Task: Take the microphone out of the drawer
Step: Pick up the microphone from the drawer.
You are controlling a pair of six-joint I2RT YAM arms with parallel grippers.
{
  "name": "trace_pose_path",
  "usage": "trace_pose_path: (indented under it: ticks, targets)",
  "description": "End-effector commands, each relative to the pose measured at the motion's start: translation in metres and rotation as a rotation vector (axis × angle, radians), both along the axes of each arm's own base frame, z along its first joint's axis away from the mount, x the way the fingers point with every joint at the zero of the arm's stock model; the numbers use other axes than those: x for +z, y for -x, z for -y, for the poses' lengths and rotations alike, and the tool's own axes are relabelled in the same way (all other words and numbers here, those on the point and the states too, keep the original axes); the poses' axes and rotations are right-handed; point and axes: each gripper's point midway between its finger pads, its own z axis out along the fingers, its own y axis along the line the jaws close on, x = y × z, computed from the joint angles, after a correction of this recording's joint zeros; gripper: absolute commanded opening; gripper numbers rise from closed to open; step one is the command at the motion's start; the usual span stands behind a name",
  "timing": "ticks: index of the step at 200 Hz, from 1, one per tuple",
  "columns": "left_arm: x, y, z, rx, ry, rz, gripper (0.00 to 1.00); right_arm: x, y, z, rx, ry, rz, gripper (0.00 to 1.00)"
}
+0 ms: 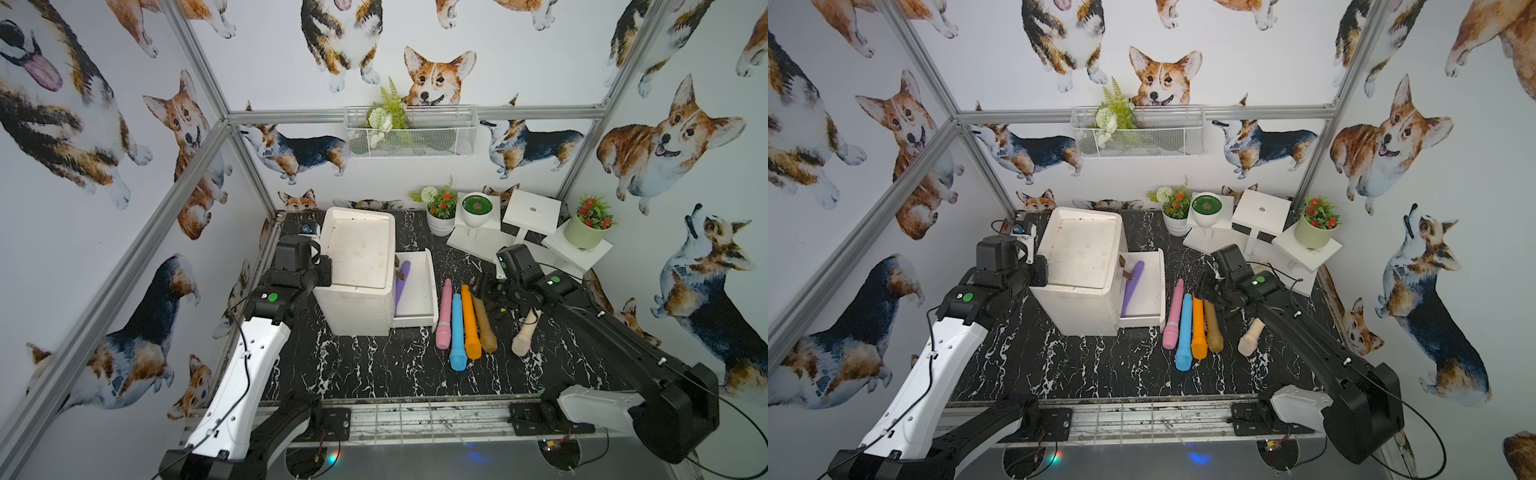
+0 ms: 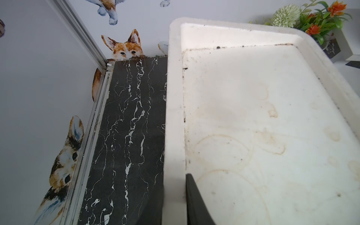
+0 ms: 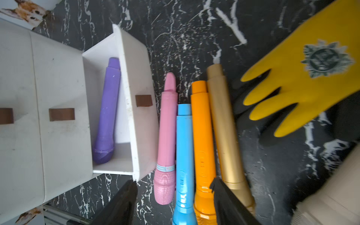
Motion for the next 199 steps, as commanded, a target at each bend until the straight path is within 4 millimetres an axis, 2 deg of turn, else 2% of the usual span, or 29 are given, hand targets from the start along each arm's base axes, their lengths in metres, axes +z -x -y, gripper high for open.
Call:
trace_pose_path:
  ticks: [1, 41, 68, 74, 92, 129, 199]
  targets:
    - [0.006, -0.003, 0.009, -0.062, -0.004, 0.019, 0.00, 0.014, -0.022, -0.035, 0.019, -0.062, 0.074, 0.66]
    - [0.004, -0.003, 0.009, -0.064, -0.010, 0.015, 0.00, 0.011, -0.042, -0.093, 0.076, -0.126, 0.084, 0.64]
    - [0.004, -0.003, 0.008, -0.062, -0.014, 0.016, 0.00, 0.000, -0.052, -0.128, 0.093, -0.154, 0.051, 0.64]
    - [0.004, -0.003, 0.007, -0.059, -0.015, 0.016, 0.00, -0.003, -0.055, -0.134, 0.086, -0.160, 0.044, 0.60]
    - [0.005, -0.003, 0.007, -0.058, -0.014, 0.019, 0.00, -0.013, -0.061, -0.155, 0.074, -0.189, 0.021, 0.59]
    - [0.007, -0.004, 0.007, -0.053, -0.008, 0.026, 0.00, -0.040, -0.072, -0.177, 0.016, -0.201, -0.031, 0.57]
    - [0.009, -0.006, 0.008, -0.051, -0.002, 0.040, 0.00, -0.084, -0.087, -0.194, -0.071, -0.167, -0.088, 0.56]
